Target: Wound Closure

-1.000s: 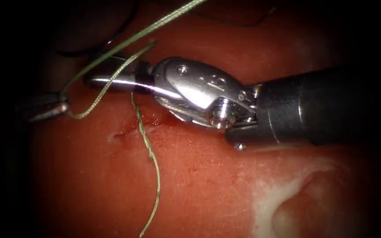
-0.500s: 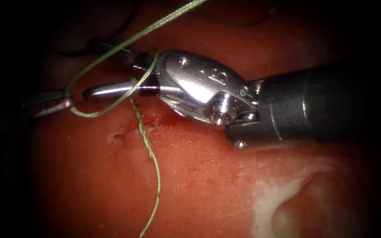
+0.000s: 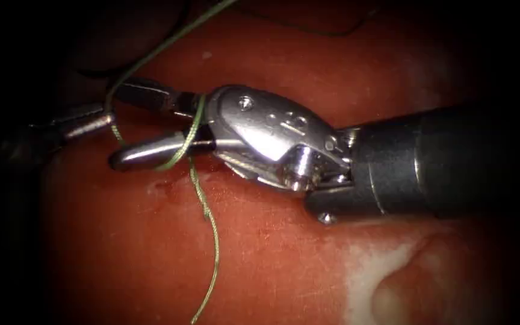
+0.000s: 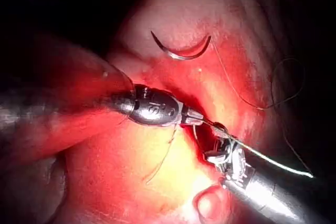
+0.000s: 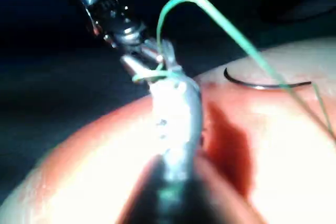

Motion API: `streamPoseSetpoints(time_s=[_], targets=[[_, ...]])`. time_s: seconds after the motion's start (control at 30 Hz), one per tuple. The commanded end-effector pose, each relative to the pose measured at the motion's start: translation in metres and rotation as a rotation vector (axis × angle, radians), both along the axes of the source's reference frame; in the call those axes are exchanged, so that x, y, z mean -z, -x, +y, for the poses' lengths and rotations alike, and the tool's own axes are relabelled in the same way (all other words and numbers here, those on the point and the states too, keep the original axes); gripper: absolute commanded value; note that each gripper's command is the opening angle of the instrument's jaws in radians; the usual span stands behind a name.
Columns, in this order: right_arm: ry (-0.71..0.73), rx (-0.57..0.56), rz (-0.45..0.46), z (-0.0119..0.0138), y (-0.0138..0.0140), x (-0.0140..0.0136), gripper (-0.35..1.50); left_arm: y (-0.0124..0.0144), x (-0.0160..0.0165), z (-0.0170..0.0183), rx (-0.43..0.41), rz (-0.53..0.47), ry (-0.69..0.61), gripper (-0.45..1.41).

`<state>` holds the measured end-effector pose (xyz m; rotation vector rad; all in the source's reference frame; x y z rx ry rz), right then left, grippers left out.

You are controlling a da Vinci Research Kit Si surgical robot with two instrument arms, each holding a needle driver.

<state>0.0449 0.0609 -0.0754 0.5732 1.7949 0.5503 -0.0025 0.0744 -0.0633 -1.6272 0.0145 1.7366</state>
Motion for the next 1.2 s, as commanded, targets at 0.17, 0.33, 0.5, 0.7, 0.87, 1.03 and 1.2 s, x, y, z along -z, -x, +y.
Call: streamPoseSetpoints(time_s=[0.17, 0.33, 0.5, 0.7, 0.87, 1.03, 1.2], targets=[[-0.001, -0.002, -0.007, -0.0004, 0.0009, -0.0003, 0.41, 0.0007, -0.0016, 0.0005, 0.009, 0.0, -0.008, -0.35], [0.006, -0.003, -0.008, -0.0006, 0.0008, -0.0004, 0.39, 0.0017, -0.0023, 0.0004, 0.003, -0.012, -0.015, -0.35], [0.045, 0.089, 0.017, -0.0005, 0.0006, -0.0006, 0.39, 0.003, -0.003, 0.0, -0.024, -0.036, -0.02, -0.35], [0.099, 0.349, 0.061, -0.0007, 0.0006, -0.0005, 0.39, 0.003, -0.0033, 0.0001, -0.051, -0.055, -0.021, -0.35], [0.128, 0.545, 0.09, -0.0012, 0.0004, 0.0, 0.41, 0.0031, -0.0037, -0.0006, -0.058, -0.063, -0.026, -0.35], [0.155, 0.657, 0.084, -0.0017, 0.0003, -0.0003, 0.41, 0.0028, -0.0039, -0.0015, -0.063, -0.066, -0.025, -0.35], [0.203, 0.796, 0.058, -0.0033, 0.0, -0.0006, 0.42, 0.0015, -0.0039, -0.0026, -0.076, -0.074, -0.026, -0.35]])
